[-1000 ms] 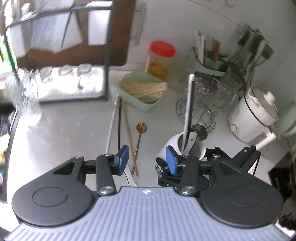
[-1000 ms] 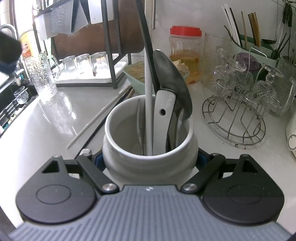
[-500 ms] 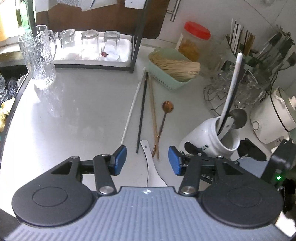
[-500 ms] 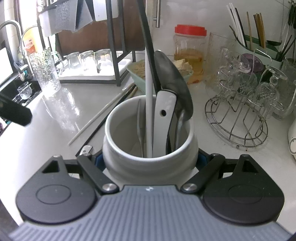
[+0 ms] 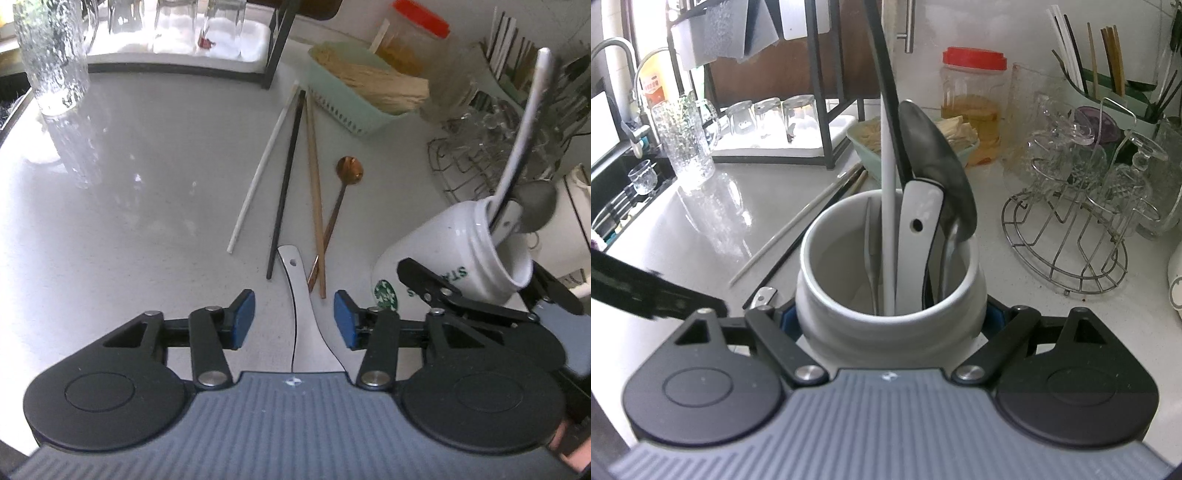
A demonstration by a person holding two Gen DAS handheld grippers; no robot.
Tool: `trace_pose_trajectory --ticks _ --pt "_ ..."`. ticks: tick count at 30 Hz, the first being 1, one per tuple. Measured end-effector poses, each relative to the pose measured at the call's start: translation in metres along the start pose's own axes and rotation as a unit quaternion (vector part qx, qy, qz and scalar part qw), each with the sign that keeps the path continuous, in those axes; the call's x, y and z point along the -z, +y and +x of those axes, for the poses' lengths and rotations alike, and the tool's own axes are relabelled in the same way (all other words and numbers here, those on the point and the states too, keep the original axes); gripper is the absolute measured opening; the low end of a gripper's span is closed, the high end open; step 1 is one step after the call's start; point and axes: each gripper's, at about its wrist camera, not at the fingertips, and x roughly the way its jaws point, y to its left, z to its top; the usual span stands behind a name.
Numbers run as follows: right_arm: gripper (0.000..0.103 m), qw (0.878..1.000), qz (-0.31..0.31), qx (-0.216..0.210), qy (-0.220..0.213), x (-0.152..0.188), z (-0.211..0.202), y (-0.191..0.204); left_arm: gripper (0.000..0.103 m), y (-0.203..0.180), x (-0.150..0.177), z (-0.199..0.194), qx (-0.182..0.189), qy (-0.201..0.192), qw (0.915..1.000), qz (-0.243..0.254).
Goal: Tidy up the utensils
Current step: 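Move the open left gripper to the white spatula on the counter, then close the left gripper on the white spatula handle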
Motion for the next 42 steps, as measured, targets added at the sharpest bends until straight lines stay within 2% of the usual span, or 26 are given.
trace_pose_trajectory --ticks 4,13,23,28,33,36,42 --pt "0.091 1.0 -0.002 -0.001 0.003 0.0 0.0 -0.001 0.042 -0.004 -0.003 0.017 -0.011 0.011 0.9999 -0.006" --pt "0.091 1.0 -0.011 0.0 0.006 -0.002 0.001 0.0 0.037 -0.013 -0.013 0.04 -0.038 0.015 0.9992 -0.003" --pt "0.092 1.0 -0.018 0.008 0.003 0.0 0.001 0.004 0.035 -0.032 -0.03 0.053 -0.102 0.049 0.9934 -0.014" --pt "0.091 1.0 -0.013 0.009 0.003 -0.001 0.001 0.003 0.034 -0.041 -0.035 0.061 -0.107 0.08 0.991 -0.015" --pt "0.091 1.0 -0.014 0.008 0.005 -0.002 0.001 0.003 0.027 -0.046 -0.046 0.068 -0.114 0.105 0.9879 -0.005" --pt "0.091 1.0 -0.014 0.008 0.0 0.0 0.001 0.003 0.018 -0.05 -0.053 0.075 -0.124 0.107 0.9864 0.011" --pt "0.091 1.0 -0.009 0.012 -0.004 0.001 0.0 0.004 0.017 -0.055 -0.059 0.08 -0.128 0.097 0.9866 0.03"
